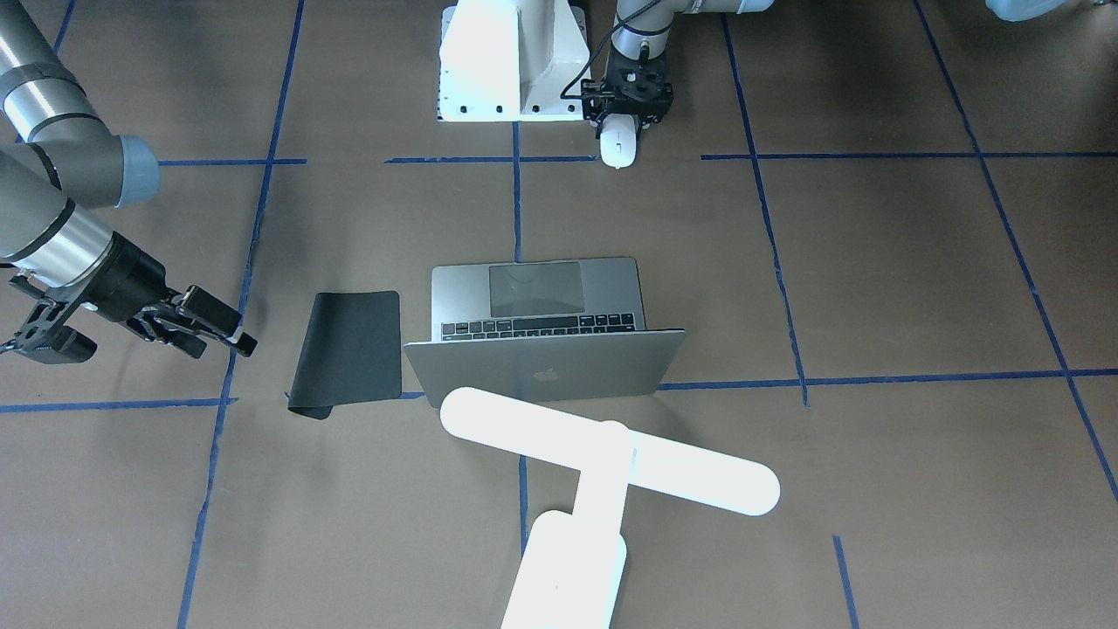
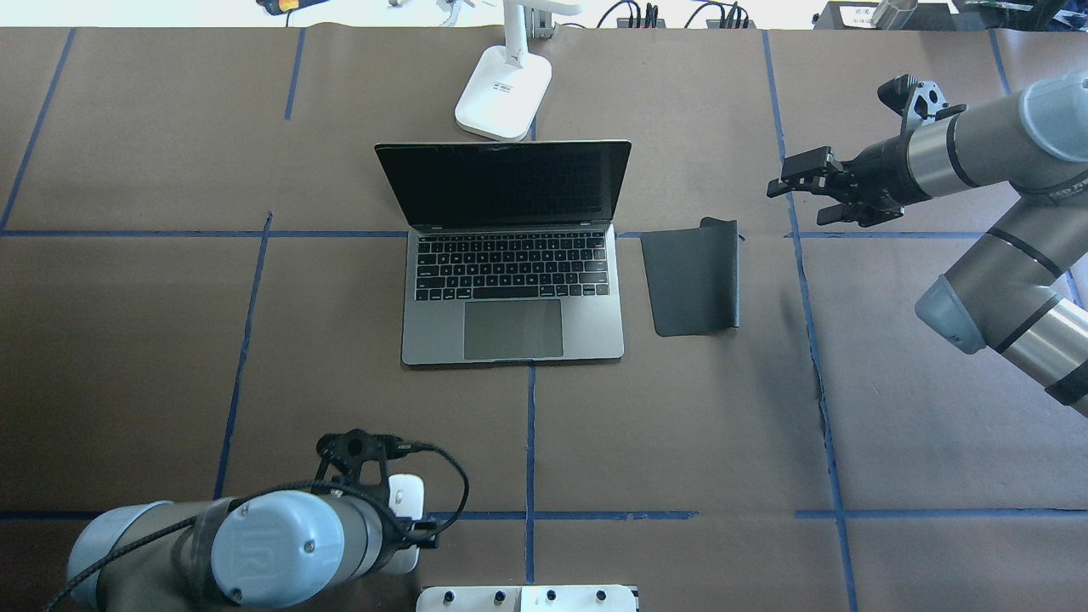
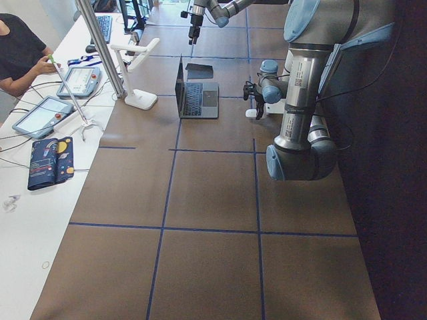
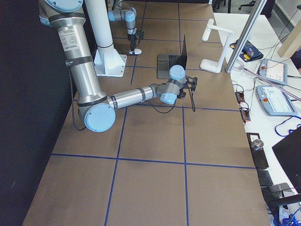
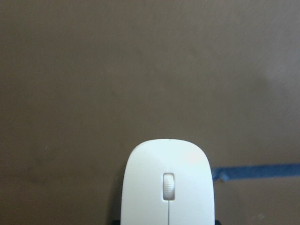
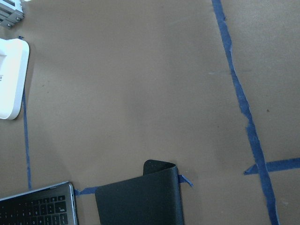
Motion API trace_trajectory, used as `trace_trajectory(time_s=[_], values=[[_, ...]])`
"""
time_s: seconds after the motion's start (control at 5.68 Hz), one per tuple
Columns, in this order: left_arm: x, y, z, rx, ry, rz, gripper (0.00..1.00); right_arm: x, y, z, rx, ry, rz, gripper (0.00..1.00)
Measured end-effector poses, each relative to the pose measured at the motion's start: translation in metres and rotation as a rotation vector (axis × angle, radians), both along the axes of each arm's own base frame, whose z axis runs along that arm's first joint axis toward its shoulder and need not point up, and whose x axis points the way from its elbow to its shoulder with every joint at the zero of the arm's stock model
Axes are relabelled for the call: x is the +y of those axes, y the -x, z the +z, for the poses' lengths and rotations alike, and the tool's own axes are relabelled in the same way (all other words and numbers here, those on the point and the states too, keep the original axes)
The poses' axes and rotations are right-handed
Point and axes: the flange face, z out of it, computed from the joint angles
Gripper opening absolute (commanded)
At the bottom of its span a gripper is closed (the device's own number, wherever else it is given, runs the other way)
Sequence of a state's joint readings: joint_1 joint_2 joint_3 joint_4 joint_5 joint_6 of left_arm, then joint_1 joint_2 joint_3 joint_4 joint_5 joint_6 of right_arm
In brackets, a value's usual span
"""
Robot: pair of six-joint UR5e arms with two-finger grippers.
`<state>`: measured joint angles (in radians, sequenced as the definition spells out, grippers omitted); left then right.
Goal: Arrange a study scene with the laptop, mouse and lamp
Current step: 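Grasp the white mouse with the left gripper while the right gripper holds back, then carry the white mouse with the left gripper onto the black mouse pad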
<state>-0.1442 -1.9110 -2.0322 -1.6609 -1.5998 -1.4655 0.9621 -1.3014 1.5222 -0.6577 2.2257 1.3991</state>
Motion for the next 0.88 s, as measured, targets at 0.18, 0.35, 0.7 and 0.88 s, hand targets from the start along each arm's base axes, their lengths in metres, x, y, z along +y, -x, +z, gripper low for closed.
trace_trajectory(time_s=[0.18, 0.35, 0.7, 0.88], values=[[-0.027, 0.001, -0.033, 0.052, -0.031, -0.028, 0.01, 0.003, -0.004, 0.003, 0.002, 0.001, -0.001, 1.0], [-0.053, -0.009, -0.062, 0.08, -0.067, -0.047, 0.01, 0.006, -0.014, 0.009, 0.003, 0.007, -0.002, 1.0], [-0.107, -0.058, -0.114, 0.087, -0.119, -0.078, 0.01, 0.009, -0.029, 0.021, 0.007, 0.023, 0.0, 1.0], [-0.133, -0.092, -0.142, 0.085, -0.13, -0.092, 0.02, 0.01, -0.034, 0.026, 0.012, 0.03, 0.006, 1.0]])
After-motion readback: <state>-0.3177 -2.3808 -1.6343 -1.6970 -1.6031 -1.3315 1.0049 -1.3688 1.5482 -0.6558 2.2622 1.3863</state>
